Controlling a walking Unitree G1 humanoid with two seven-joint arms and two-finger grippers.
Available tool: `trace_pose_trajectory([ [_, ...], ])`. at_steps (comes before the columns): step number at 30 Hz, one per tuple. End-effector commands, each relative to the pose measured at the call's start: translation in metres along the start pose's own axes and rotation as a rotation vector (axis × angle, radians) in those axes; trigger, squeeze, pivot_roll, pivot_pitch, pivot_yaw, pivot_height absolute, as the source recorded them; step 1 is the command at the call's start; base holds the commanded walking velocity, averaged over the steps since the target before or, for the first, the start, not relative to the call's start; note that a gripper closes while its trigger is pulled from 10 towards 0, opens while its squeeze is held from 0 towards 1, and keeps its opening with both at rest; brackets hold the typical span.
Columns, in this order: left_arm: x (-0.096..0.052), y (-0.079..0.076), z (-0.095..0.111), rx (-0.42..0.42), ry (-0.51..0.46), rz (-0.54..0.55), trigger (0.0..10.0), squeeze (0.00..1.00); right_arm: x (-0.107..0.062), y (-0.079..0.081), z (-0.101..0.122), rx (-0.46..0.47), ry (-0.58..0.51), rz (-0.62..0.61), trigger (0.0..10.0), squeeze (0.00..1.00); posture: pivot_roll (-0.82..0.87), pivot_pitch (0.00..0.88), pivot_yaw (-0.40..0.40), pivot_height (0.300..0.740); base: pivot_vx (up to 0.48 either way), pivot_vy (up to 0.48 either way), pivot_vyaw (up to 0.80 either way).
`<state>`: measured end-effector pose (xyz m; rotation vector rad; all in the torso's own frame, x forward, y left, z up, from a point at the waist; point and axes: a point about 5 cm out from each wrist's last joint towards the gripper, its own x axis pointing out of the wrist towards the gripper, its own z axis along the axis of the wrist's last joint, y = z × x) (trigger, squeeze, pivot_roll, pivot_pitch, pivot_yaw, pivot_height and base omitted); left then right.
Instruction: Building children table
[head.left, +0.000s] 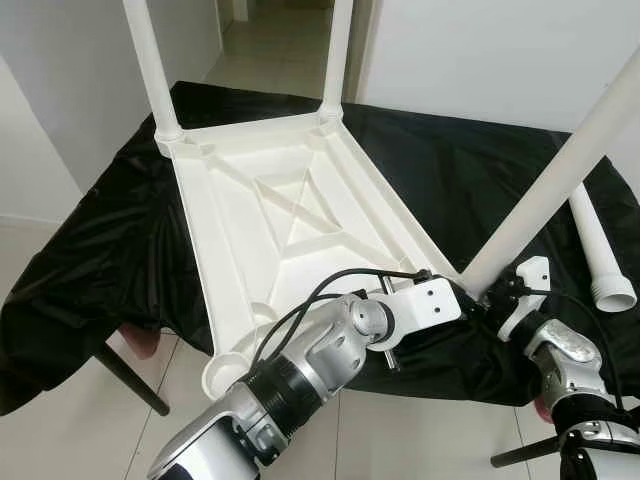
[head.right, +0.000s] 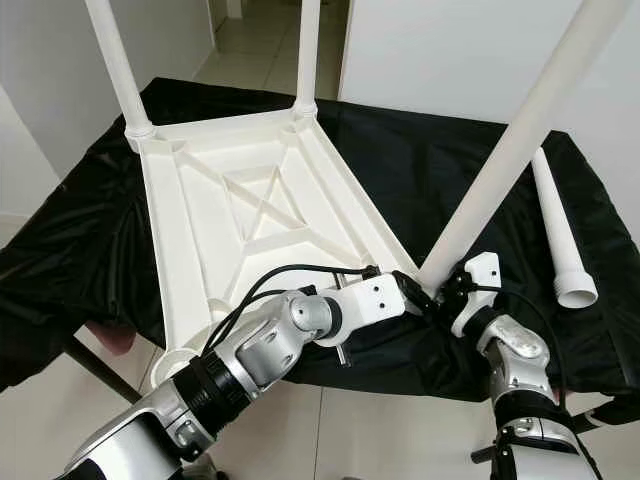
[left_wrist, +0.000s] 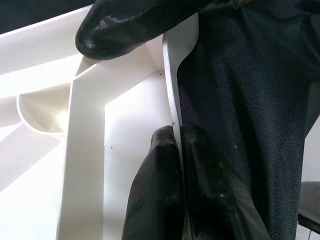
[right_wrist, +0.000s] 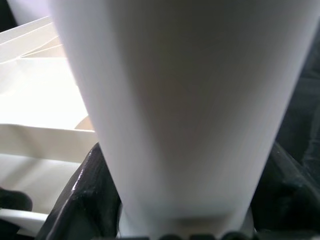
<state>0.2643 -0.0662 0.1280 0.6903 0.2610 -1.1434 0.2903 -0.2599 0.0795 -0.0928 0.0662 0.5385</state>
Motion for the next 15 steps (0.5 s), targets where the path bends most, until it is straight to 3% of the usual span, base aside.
trace_pose_trajectory([
  [1,0.001,-0.005,0.006,0.032,-0.010,-0.017,10.0,0.00,-0.021,0.023,-0.057,0.123,0.259,-0.015,10.0,0.00,0.02,0.023,-0.006,0.740,0.000,0.000,0.00],
  [10,0.002,-0.005,0.006,0.031,-0.009,-0.015,10.0,0.00,-0.011,0.029,-0.056,0.148,0.228,-0.090,10.0,0.00,0.01,0.027,-0.007,0.740,0.000,0.000,0.00],
  [15,0.002,-0.004,0.007,0.032,-0.010,-0.014,10.0,0.00,0.005,0.047,-0.057,0.148,0.203,-0.114,10.0,0.00,0.01,0.033,-0.006,0.740,0.000,0.000,0.00],
])
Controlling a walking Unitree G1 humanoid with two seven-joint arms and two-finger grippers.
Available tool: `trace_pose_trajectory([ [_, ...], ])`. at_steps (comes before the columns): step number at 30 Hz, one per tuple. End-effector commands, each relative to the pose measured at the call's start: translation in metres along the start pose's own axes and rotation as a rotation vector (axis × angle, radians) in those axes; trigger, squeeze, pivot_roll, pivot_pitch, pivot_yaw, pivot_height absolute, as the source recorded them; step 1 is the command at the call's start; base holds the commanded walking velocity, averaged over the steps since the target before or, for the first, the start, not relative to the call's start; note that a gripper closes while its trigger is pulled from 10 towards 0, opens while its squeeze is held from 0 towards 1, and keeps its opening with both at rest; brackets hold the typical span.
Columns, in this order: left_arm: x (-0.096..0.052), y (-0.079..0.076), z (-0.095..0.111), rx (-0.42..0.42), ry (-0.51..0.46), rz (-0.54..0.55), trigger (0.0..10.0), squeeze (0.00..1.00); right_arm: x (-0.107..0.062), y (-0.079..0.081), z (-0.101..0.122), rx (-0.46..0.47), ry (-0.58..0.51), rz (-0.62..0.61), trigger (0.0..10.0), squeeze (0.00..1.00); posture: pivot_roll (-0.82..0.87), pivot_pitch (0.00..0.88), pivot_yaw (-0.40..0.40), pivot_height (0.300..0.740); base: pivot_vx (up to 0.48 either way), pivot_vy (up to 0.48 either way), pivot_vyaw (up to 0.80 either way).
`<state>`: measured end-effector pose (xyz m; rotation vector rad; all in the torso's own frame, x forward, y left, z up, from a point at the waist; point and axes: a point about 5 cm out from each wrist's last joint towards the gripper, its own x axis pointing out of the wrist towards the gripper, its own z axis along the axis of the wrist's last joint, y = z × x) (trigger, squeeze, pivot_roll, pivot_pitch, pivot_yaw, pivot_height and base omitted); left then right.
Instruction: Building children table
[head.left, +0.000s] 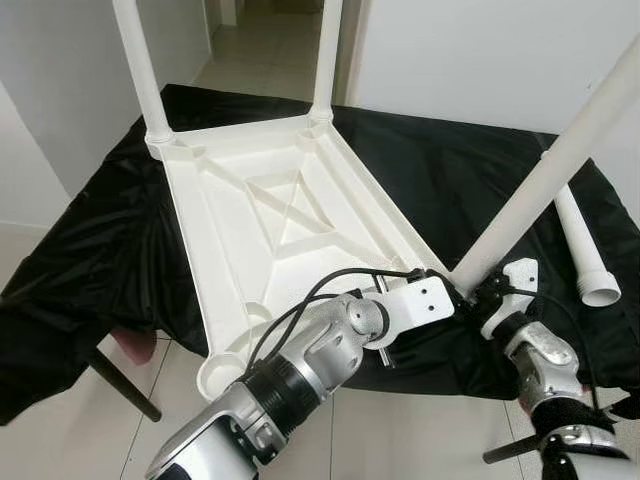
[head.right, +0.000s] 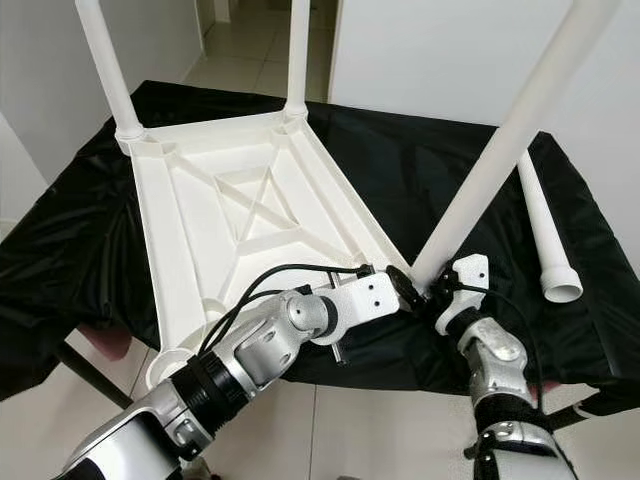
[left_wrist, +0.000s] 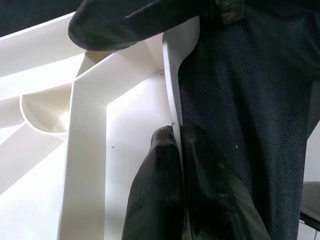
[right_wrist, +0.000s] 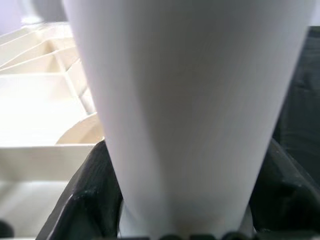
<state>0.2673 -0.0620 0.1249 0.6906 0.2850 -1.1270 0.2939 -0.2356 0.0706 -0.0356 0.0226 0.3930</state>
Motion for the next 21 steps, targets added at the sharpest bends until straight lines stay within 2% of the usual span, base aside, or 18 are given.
trace_pose_trajectory([
  [1,0.002,-0.006,0.012,0.047,-0.032,-0.020,10.0,0.00,-0.014,0.026,-0.050,0.079,0.247,-0.004,10.0,0.00,0.01,0.035,-0.007,0.740,0.000,0.000,0.00],
  [2,0.002,-0.006,0.012,0.047,-0.032,-0.020,10.0,0.00,-0.014,0.026,-0.050,0.079,0.247,-0.004,10.0,0.00,0.01,0.035,-0.007,0.740,0.000,0.000,0.00],
  [5,0.002,-0.006,0.012,0.046,-0.032,-0.017,10.0,0.00,-0.003,0.028,-0.045,0.065,0.213,-0.137,10.0,0.00,0.01,0.038,-0.008,0.740,0.000,0.000,0.00],
  [7,0.002,-0.006,0.012,0.046,-0.032,-0.017,10.0,0.00,-0.003,0.028,-0.045,0.065,0.213,-0.137,10.0,0.00,0.01,0.038,-0.008,0.740,0.000,0.000,0.00],
  [8,0.003,-0.005,0.012,0.046,-0.031,-0.016,10.0,0.00,0.001,0.028,-0.043,0.077,0.199,-0.190,10.0,0.00,0.01,0.038,-0.008,0.740,0.000,0.000,0.00],
  [9,0.003,-0.005,0.012,0.046,-0.031,-0.016,10.0,0.00,0.001,0.028,-0.043,0.077,0.199,-0.190,10.0,0.00,0.01,0.038,-0.008,0.740,0.000,0.000,0.00],
  [10,0.003,-0.005,0.012,0.045,-0.031,-0.013,10.0,0.00,0.011,0.030,-0.038,0.120,0.173,-0.360,10.0,0.00,0.01,0.038,-0.012,0.740,0.000,0.000,0.00],
  [11,0.003,-0.005,0.012,0.045,-0.031,-0.013,10.0,0.00,0.011,0.030,-0.038,0.120,0.173,-0.360,10.0,0.00,0.01,0.038,-0.012,0.740,0.000,0.000,0.00],
  [13,0.003,-0.005,0.012,0.044,-0.031,-0.011,10.0,0.00,0.016,0.033,-0.035,0.135,0.163,-0.485,10.0,0.00,0.01,0.034,-0.014,0.740,0.000,0.000,0.00],
  [14,0.003,-0.005,0.012,0.044,-0.031,-0.011,10.0,0.00,0.016,0.033,-0.035,0.135,0.163,-0.485,10.0,0.00,0.01,0.034,-0.014,0.740,0.000,0.000,0.00],
  [15,0.003,-0.005,0.012,0.042,-0.032,-0.012,10.0,0.00,0.019,0.035,-0.032,0.105,0.150,-0.583,10.0,0.00,0.01,0.034,-0.014,0.740,0.000,0.000,0.00],
  [19,0.003,-0.005,0.012,0.042,-0.032,-0.012,10.0,0.00,0.019,0.036,-0.032,0.096,0.149,-0.609,10.0,0.00,0.01,0.034,-0.014,0.740,0.000,0.000,0.00],
  [21,0.003,-0.005,0.012,0.043,-0.032,-0.015,10.0,0.00,0.025,0.049,-0.034,0.145,0.153,-0.628,10.0,0.00,0.01,0.024,-0.008,0.740,0.000,0.000,0.00],
])
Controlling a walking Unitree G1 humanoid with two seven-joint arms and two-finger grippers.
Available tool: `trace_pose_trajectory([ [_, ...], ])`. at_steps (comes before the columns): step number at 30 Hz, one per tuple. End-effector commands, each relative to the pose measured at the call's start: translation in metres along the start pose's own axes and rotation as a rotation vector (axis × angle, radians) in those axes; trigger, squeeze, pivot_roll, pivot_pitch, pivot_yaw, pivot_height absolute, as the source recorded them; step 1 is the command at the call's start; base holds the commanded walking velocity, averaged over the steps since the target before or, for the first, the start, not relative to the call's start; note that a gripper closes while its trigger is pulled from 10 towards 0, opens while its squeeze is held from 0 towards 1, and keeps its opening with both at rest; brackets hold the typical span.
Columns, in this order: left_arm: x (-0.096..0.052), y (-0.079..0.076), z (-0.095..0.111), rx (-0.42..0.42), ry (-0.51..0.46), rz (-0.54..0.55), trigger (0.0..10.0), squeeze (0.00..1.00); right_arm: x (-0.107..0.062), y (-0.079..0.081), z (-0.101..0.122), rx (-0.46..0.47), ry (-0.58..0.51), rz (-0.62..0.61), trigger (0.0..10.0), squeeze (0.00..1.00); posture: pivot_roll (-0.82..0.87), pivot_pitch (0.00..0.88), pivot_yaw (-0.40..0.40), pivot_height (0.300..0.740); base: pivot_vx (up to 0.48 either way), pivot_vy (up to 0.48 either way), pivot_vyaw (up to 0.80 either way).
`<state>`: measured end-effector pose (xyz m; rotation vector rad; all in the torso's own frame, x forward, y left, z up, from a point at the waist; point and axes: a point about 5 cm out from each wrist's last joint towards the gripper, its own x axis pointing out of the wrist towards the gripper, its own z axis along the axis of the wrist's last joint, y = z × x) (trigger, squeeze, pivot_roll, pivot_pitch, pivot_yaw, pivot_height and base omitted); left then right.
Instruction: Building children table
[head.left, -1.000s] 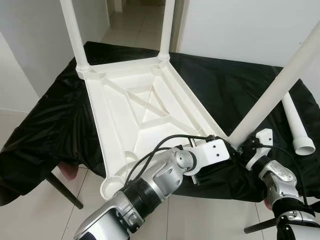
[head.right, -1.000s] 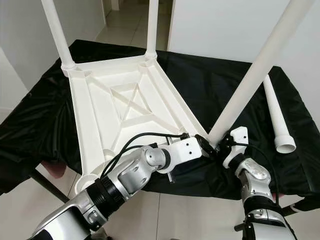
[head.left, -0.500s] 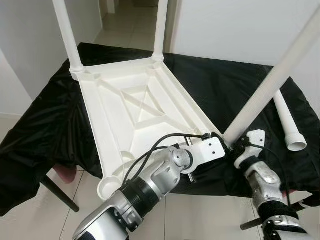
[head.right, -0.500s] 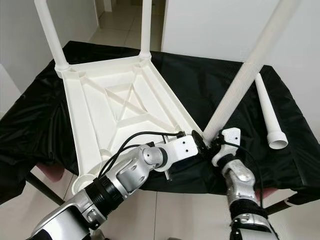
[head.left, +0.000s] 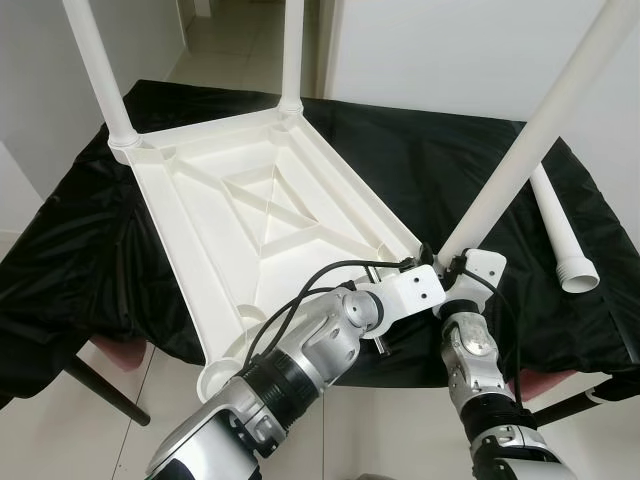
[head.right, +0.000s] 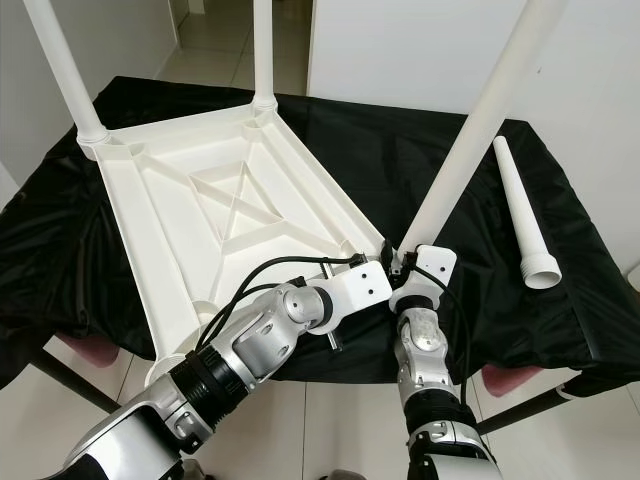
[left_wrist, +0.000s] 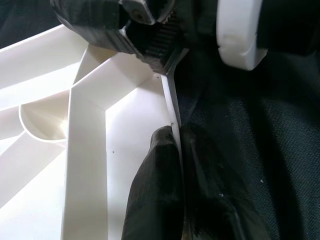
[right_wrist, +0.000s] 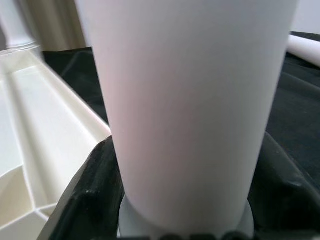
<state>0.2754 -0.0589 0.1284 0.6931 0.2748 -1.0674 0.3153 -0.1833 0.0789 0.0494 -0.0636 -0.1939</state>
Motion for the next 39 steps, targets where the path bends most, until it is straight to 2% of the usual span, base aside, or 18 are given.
trace_pose_trajectory([
  [1,0.003,-0.015,0.012,0.051,-0.042,-0.074,10.0,0.00,-0.021,0.003,-0.044,0.002,0.251,-0.042,10.0,0.00,0.01,0.024,-0.006,0.740,0.000,0.000,0.00],
  [7,0.004,-0.015,0.012,0.055,-0.041,-0.073,10.0,0.00,-0.022,0.008,-0.045,0.005,0.260,-0.039,10.0,0.00,0.01,0.023,-0.006,0.740,0.000,0.000,0.00],
  [8,0.004,-0.015,0.012,0.056,-0.041,-0.073,10.0,0.00,-0.022,0.006,-0.046,0.012,0.265,-0.044,10.0,0.07,0.01,0.023,-0.006,0.740,0.000,0.000,0.00],
  [9,0.004,-0.015,0.012,0.056,-0.041,-0.073,10.0,0.00,-0.022,0.006,-0.046,0.012,0.265,-0.044,10.0,0.07,0.01,0.023,-0.006,0.740,0.000,0.000,0.00],
  [10,0.004,-0.014,0.012,0.057,-0.041,-0.072,10.0,0.00,-0.022,0.006,-0.046,0.013,0.268,-0.057,10.0,1.00,0.01,0.023,-0.006,0.740,0.000,0.000,0.00],
  [13,0.004,-0.014,0.012,0.057,-0.041,-0.071,10.0,0.00,-0.022,0.006,-0.046,0.017,0.268,-0.064,10.0,1.00,0.01,0.019,-0.007,0.740,0.000,0.000,0.00],
  [19,0.004,-0.015,0.012,0.057,-0.040,-0.071,10.0,0.00,-0.021,0.005,-0.039,-0.032,0.200,0.001,10.0,1.00,0.01,0.018,-0.009,0.740,0.000,0.000,0.00],
  [22,0.004,-0.015,0.012,0.056,-0.041,-0.070,10.0,0.00,-0.021,-0.004,-0.036,-0.054,0.163,0.070,10.0,1.00,0.02,0.019,-0.013,0.740,0.000,0.000,0.00],
  [23,0.004,-0.015,0.013,0.055,-0.041,-0.069,10.0,0.00,-0.020,-0.011,-0.034,-0.063,0.150,0.106,10.0,0.00,0.02,0.020,-0.013,0.740,0.000,0.000,0.00],
  [24,0.004,-0.015,0.013,0.055,-0.041,-0.069,10.0,0.00,-0.020,-0.011,-0.034,-0.063,0.150,0.106,10.0,0.00,0.02,0.020,-0.013,0.740,0.000,0.000,0.00],
  [28,0.004,-0.015,0.013,0.055,-0.042,-0.068,10.0,0.00,-0.016,-0.039,-0.028,-0.057,0.147,0.230,10.0,0.00,0.01,0.018,-0.008,0.740,0.000,0.000,0.00],
  [29,0.004,-0.015,0.013,0.055,-0.042,-0.068,10.0,0.00,-0.016,-0.039,-0.028,-0.057,0.147,0.230,10.0,0.00,0.01,0.018,-0.008,0.740,0.000,0.000,0.00],
  [31,0.004,-0.015,0.013,0.057,-0.043,-0.069,10.0,0.00,-0.014,-0.052,-0.025,-0.085,0.160,0.305,10.0,0.00,0.01,0.017,-0.005,0.740,0.000,0.000,0.00],
  [32,0.004,-0.015,0.013,0.057,-0.043,-0.069,10.0,0.00,-0.014,-0.052,-0.025,-0.085,0.160,0.305,10.0,0.00,0.01,0.017,-0.005,0.740,0.000,0.000,0.00],
  [33,0.004,-0.015,0.013,0.060,-0.044,-0.072,10.0,0.00,-0.014,-0.064,-0.021,-0.125,0.177,0.395,10.0,0.00,0.01,0.016,-0.003,0.740,0.000,0.000,0.00],
  [34,0.004,-0.015,0.013,0.062,-0.044,-0.073,10.0,0.00,-0.013,-0.071,-0.019,-0.149,0.186,0.425,10.0,0.00,0.01,0.015,0.001,0.740,0.000,0.000,0.00],
  [36,0.004,-0.015,0.013,0.062,-0.045,-0.075,10.0,0.00,-0.011,-0.078,-0.016,-0.187,0.193,0.456,10.0,0.00,0.00,0.015,0.005,0.740,0.000,0.000,0.00],
  [39,0.004,-0.015,0.013,0.062,-0.045,-0.076,10.0,0.00,-0.010,-0.080,-0.014,-0.206,0.193,0.478,10.0,0.00,0.00,0.014,0.009,0.740,0.000,0.000,0.00],
])
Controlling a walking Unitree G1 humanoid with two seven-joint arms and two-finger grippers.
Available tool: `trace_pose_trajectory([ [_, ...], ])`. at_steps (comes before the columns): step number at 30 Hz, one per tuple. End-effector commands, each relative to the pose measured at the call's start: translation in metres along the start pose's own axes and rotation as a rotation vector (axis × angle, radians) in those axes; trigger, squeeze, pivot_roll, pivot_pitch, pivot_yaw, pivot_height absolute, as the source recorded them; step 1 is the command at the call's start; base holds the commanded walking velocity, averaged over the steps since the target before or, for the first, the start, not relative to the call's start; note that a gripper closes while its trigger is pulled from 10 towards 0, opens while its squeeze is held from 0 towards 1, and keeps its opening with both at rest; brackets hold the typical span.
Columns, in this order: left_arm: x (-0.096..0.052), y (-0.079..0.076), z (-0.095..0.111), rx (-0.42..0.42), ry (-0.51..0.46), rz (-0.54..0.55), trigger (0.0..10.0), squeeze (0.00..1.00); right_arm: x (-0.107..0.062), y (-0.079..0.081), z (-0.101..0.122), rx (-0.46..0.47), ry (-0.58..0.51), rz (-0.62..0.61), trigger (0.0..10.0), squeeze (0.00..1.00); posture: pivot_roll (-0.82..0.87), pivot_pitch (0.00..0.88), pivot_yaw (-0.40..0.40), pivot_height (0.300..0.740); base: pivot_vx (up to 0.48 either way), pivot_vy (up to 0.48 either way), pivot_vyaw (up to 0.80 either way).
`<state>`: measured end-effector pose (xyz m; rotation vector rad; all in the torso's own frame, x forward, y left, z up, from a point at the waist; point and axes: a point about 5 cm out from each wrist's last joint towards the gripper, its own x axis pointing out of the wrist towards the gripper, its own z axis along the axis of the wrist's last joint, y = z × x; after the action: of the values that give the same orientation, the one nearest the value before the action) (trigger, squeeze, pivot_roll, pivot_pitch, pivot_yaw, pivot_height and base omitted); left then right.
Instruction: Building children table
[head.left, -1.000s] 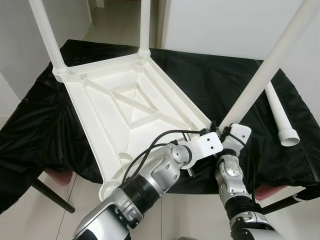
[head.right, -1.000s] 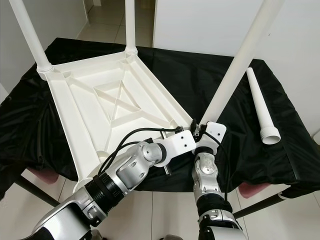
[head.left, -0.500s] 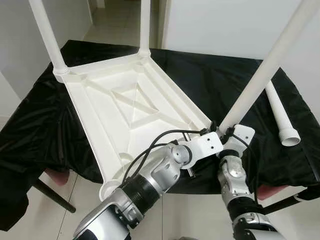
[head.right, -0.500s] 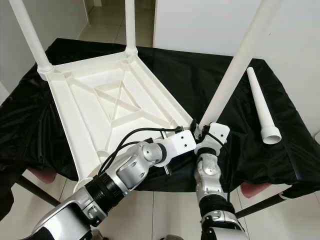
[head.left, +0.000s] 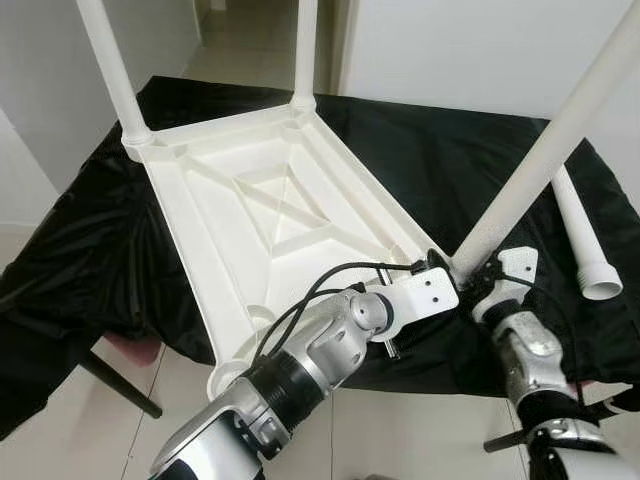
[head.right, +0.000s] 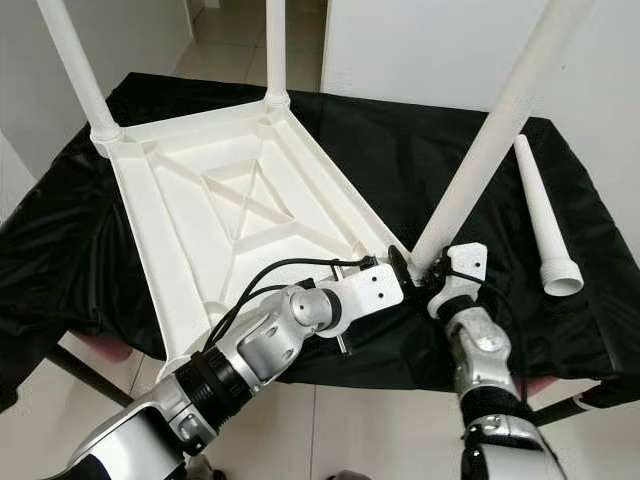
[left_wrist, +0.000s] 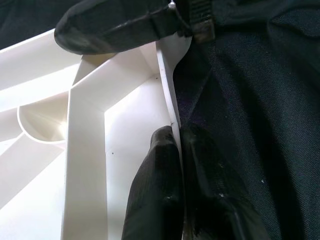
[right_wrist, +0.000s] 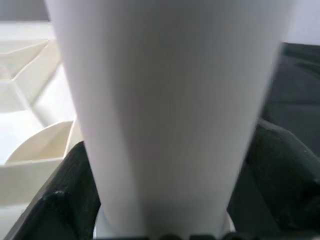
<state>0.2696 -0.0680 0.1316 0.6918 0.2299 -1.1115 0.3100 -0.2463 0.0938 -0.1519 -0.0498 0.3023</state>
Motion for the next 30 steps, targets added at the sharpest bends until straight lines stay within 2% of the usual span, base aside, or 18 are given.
trace_pose_trajectory([
  [1,0.002,-0.008,0.005,0.035,0.000,-0.054,10.0,0.00,-0.023,-0.003,-0.033,0.019,0.188,0.016,10.0,0.00,0.00,0.015,0.010,0.740,0.000,0.000,0.00],
  [7,0.002,-0.008,0.004,0.044,-0.001,-0.061,10.0,0.00,-0.020,-0.002,-0.030,-0.001,0.222,0.182,10.0,0.00,0.00,0.012,0.018,0.740,0.000,0.000,0.00],
  [17,0.001,-0.008,0.004,0.050,0.000,-0.063,10.0,0.00,-0.020,-0.001,-0.034,0.056,0.254,0.241,10.0,0.00,0.01,0.011,0.020,0.740,0.000,0.000,0.00],
  [18,0.001,-0.008,0.004,0.050,0.000,-0.064,10.0,0.00,-0.020,-0.002,-0.035,0.070,0.258,0.244,5.7,0.00,0.01,0.010,0.019,0.740,0.000,0.000,0.00],
  [21,0.001,-0.009,0.004,0.050,0.000,-0.064,10.0,0.00,-0.021,-0.002,-0.035,0.079,0.261,0.246,5.7,0.00,0.01,0.010,0.019,0.740,0.000,0.000,0.00],
  [22,0.001,-0.009,0.004,0.051,0.000,-0.065,10.0,0.00,-0.021,-0.002,-0.036,0.087,0.260,0.247,4.3,0.00,0.01,0.015,0.019,0.740,0.000,0.000,0.00],
  [23,0.001,-0.009,0.004,0.051,0.000,-0.065,10.0,0.00,-0.023,-0.002,-0.037,0.101,0.265,0.250,0.0,0.00,0.01,0.015,0.019,0.740,0.000,0.000,0.00],
  [30,0.001,-0.007,0.004,0.050,0.002,-0.060,10.0,0.00,-0.029,-0.002,-0.043,0.156,0.272,0.241,0.0,0.00,0.01,0.022,0.018,0.740,0.000,0.000,0.00],
])
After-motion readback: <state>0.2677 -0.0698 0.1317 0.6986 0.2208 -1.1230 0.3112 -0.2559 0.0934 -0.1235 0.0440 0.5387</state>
